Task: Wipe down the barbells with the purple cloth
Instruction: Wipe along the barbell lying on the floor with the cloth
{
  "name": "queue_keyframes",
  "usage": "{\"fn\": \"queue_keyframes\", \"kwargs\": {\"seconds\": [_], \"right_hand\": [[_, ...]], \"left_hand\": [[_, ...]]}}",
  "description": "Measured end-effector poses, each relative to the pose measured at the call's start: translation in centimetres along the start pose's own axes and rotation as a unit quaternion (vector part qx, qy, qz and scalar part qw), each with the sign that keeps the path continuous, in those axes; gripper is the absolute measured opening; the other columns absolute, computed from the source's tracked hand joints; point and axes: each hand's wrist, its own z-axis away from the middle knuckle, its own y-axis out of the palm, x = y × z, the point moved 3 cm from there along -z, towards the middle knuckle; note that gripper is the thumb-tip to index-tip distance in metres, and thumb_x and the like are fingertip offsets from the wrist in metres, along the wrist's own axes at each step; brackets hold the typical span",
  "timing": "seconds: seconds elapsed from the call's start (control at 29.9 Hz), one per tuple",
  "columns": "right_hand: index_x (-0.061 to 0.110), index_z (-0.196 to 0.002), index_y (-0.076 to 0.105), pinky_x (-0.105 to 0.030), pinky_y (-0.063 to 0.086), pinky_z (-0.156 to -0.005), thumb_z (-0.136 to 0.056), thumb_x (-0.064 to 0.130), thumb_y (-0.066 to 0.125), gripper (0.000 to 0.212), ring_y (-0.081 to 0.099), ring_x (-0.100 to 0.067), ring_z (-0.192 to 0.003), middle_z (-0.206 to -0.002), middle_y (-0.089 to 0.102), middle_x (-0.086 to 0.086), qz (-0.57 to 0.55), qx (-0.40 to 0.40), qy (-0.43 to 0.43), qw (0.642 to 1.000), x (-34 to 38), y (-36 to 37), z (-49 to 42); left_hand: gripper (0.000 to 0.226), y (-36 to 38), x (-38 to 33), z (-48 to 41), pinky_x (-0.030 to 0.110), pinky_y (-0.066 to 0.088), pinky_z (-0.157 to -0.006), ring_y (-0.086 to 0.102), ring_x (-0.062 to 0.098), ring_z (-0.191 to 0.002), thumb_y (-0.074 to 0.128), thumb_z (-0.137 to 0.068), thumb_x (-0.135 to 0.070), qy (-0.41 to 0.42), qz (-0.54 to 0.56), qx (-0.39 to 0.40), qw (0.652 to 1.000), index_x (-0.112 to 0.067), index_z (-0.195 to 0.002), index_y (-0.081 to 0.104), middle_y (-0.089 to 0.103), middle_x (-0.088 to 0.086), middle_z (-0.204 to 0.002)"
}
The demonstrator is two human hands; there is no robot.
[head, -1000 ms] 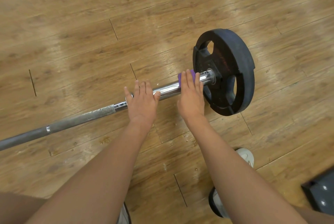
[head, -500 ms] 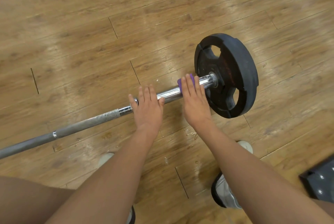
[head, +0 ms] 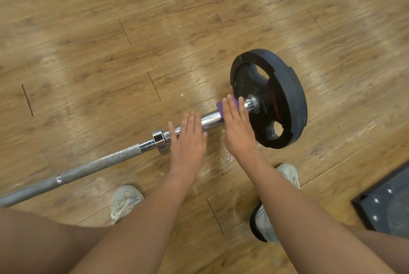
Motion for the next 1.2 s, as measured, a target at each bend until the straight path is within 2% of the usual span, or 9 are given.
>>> {"fn": "queue_keyframes", "kwargs": {"seconds": [0.17, 0.33, 0.54, 0.64, 0.77, 0.87, 0.97, 1.1, 1.2], "right_hand": [[0.012, -0.161, -0.003, -0.042, 0.002, -0.127, -0.087, -0.012, 0.047, 0.092, -0.025, -0.025, -0.151, -0.169, -0.011, -0.002, -0.049, 0.013, -0.002, 0.999, 0.5, 0.8, 1.9], [0.015, -0.162, 0.000, -0.034, 0.008, -0.125, -0.084, -0.018, 0.043, 0.094, -0.027, -0.020, -0.151, -0.169, -0.012, 0.004, -0.071, 0.025, -0.029, 0.997, -1.3, 0.8, 2.7], [0.013, -0.161, -0.002, -0.031, -0.003, -0.122, -0.091, -0.014, 0.044, 0.089, -0.028, -0.021, -0.151, -0.169, -0.013, 0.001, -0.090, 0.002, 0.011, 0.996, -0.3, 1.6, 4.2], [0.012, -0.160, -0.003, -0.036, -0.001, -0.125, -0.101, 0.001, 0.046, 0.077, -0.026, -0.025, -0.151, -0.168, -0.014, -0.001, -0.082, 0.018, -0.014, 0.996, -1.0, 1.7, 4.9], [0.011, -0.161, 0.011, -0.033, 0.004, -0.124, -0.106, 0.022, 0.047, 0.066, -0.017, -0.022, -0.154, -0.169, 0.000, 0.001, -0.115, 0.024, -0.017, 0.993, -1.4, 1.5, 5.4], [0.015, -0.159, 0.022, -0.031, 0.018, -0.121, -0.105, 0.009, 0.050, 0.061, -0.008, -0.016, -0.154, -0.168, 0.016, 0.003, -0.111, 0.003, -0.029, 0.993, -1.8, 1.5, 5.9], [0.015, -0.158, 0.027, -0.030, 0.017, -0.117, -0.096, -0.010, 0.053, 0.071, -0.001, -0.016, -0.153, -0.166, 0.023, 0.000, -0.090, -0.022, -0.040, 0.995, -2.2, 1.8, 6.3], [0.010, -0.155, 0.035, -0.032, 0.024, -0.114, -0.089, -0.013, 0.063, 0.076, 0.008, -0.021, -0.154, -0.163, 0.031, -0.004, -0.080, -0.084, 0.022, 0.993, -3.0, 2.0, 6.1], [0.012, -0.157, 0.031, -0.034, 0.031, -0.116, -0.088, -0.017, 0.059, 0.080, 0.004, -0.021, -0.156, -0.165, 0.025, -0.002, -0.079, -0.078, 0.012, 0.994, -2.3, 2.4, 6.2]], "left_hand": [[0.056, 1.0, -1.6, -0.5, 0.055, -0.013, -0.121, -0.007, 0.017, -0.156, 0.019, -0.111, -0.031, -0.006, 0.047, 0.009, 0.999, -0.014, -0.161, 0.001, 0.003, 0.001, -0.170], [0.056, 1.7, -1.9, 1.0, 0.052, -0.011, -0.122, -0.006, 0.019, -0.156, 0.022, -0.111, -0.025, 0.015, 0.041, -0.026, 0.999, -0.013, -0.161, 0.001, 0.004, 0.003, -0.170], [0.061, 2.9, -2.6, 2.5, 0.057, -0.010, -0.122, -0.012, 0.022, -0.155, 0.026, -0.110, -0.021, 0.013, 0.026, -0.036, 0.999, -0.011, -0.160, -0.007, -0.005, 0.006, -0.169], [0.065, 3.1, -3.0, 3.1, 0.056, -0.014, -0.121, -0.016, 0.023, -0.154, 0.028, -0.108, -0.018, 0.014, 0.020, -0.035, 0.999, -0.010, -0.160, -0.011, -0.011, 0.008, -0.169], [0.068, 3.3, -3.2, 3.7, 0.056, -0.017, -0.119, -0.020, 0.025, -0.153, 0.029, -0.107, -0.018, 0.018, 0.011, -0.030, 0.999, -0.009, -0.159, -0.014, -0.016, 0.009, -0.168], [0.069, 3.4, -3.2, 4.1, 0.055, -0.016, -0.120, -0.020, 0.025, -0.153, 0.030, -0.107, -0.018, 0.028, 0.009, -0.029, 0.999, -0.010, -0.158, -0.016, -0.017, 0.009, -0.167], [0.070, 3.4, -3.1, 4.4, 0.054, -0.015, -0.121, -0.022, 0.025, -0.152, 0.029, -0.108, -0.019, 0.039, 0.004, -0.023, 0.999, -0.010, -0.157, -0.020, -0.020, 0.009, -0.166], [0.072, 3.7, -2.9, 4.7, 0.053, -0.011, -0.123, -0.021, 0.025, -0.152, 0.031, -0.107, -0.020, 0.055, -0.005, -0.025, 0.998, -0.009, -0.156, -0.020, -0.019, 0.010, -0.166], [0.074, 3.7, -2.8, 4.3, 0.052, -0.012, -0.122, -0.018, 0.025, -0.153, 0.034, -0.106, -0.019, 0.058, -0.008, -0.028, 0.998, -0.010, -0.157, -0.018, -0.015, 0.009, -0.168]]}}
